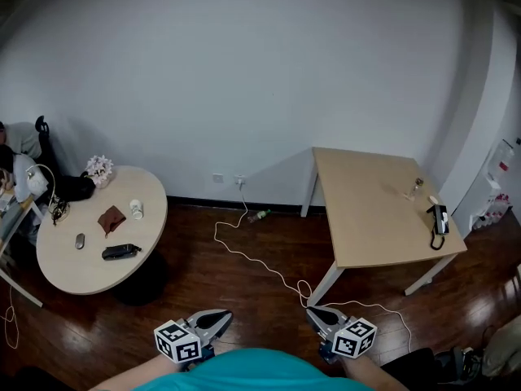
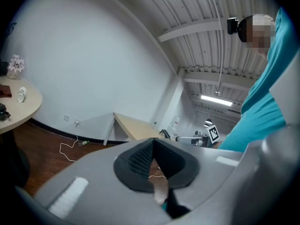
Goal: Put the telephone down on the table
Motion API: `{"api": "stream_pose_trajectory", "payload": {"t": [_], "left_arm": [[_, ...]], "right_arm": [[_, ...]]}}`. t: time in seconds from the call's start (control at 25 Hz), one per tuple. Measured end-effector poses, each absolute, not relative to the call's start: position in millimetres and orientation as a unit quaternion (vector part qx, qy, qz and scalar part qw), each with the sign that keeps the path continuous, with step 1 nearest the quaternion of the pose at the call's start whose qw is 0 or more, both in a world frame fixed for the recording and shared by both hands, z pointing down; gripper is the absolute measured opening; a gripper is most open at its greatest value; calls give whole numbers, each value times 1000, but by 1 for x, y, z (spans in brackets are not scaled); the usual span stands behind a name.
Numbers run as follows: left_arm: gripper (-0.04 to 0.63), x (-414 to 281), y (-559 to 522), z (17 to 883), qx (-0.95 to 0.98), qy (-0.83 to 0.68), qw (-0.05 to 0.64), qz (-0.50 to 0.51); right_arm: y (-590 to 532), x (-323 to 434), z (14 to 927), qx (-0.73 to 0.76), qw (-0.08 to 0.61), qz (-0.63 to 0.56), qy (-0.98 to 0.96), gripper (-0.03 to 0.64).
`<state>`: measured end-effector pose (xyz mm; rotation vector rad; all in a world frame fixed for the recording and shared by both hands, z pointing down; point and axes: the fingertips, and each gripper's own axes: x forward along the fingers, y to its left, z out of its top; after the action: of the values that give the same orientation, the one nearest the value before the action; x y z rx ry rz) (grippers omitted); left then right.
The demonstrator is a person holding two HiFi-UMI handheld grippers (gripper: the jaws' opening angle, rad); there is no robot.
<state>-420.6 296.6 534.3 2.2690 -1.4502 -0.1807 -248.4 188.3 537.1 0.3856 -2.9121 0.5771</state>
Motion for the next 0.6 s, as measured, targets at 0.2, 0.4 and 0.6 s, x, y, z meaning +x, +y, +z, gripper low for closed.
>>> {"api": "stream_pose_trajectory", "payload": {"t": [0.2,0.4,0.6], "left_arm": [[3,-430,301,533,815,-529,223,-78],[3,-431,300,531,811,-535,222,-86],[3,-428,299,530,816,-531,215,-78]], "right_arm": [[195,-256,538,121,82,192,-970,0],[193,-252,539,118,88,187,-971,0],[192,-247,539,118,90,185,-971,0]]}}
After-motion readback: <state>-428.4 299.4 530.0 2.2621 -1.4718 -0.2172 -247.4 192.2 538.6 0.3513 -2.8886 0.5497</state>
